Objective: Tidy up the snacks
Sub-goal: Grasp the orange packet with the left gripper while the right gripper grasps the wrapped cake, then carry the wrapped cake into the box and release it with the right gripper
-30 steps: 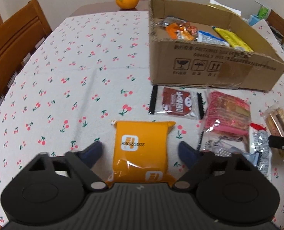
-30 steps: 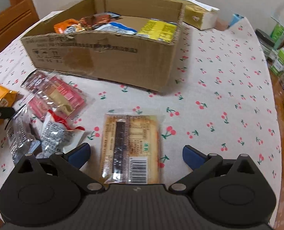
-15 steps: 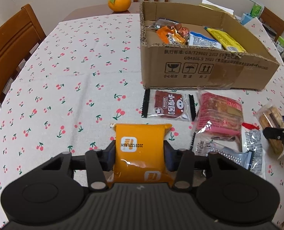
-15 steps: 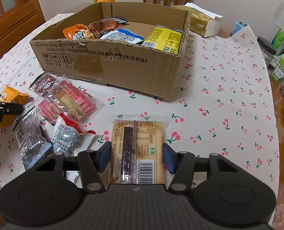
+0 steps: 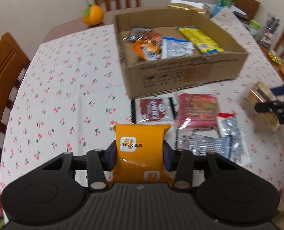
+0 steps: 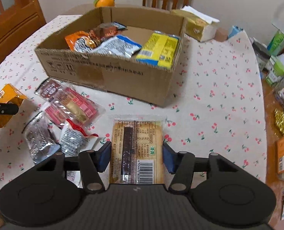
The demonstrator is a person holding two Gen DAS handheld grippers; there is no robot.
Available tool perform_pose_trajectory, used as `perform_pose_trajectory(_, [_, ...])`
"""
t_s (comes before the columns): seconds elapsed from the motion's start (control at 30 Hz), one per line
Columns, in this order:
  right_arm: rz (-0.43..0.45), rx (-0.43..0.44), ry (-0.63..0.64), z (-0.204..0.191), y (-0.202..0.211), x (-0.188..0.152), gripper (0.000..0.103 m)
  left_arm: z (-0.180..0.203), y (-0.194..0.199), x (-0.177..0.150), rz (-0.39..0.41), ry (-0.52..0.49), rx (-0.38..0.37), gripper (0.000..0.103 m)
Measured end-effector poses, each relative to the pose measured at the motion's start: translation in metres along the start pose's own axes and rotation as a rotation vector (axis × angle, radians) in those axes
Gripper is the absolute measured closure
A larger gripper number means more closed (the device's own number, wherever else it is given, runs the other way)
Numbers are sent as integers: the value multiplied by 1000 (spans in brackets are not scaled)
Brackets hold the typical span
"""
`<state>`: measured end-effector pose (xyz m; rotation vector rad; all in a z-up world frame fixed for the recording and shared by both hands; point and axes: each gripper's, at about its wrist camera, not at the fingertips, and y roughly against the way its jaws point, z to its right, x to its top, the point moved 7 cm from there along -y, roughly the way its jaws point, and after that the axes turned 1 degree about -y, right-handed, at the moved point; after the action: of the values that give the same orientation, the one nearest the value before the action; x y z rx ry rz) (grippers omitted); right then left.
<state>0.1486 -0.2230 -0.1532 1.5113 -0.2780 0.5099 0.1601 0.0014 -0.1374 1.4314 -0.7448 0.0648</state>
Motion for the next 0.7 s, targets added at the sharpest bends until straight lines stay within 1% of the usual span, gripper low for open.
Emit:
perform_pose_trajectory(0.2, [29, 38, 44, -2, 27, 20, 43, 13, 28, 14, 17, -73, -71, 58])
perform_pose_trajectory(0.33, [77, 49, 78, -3, 46, 43, 43, 19, 41, 20, 30, -97, -109, 58])
perform_pose_trajectory(0.53, [158, 77, 126, -10, 59, 85, 42, 20, 49, 23, 47, -97, -123, 58])
perform_pose_trajectory(0.7, [206, 80, 158, -14, 49, 123, 42, 16, 54, 24, 61, -85, -122, 58])
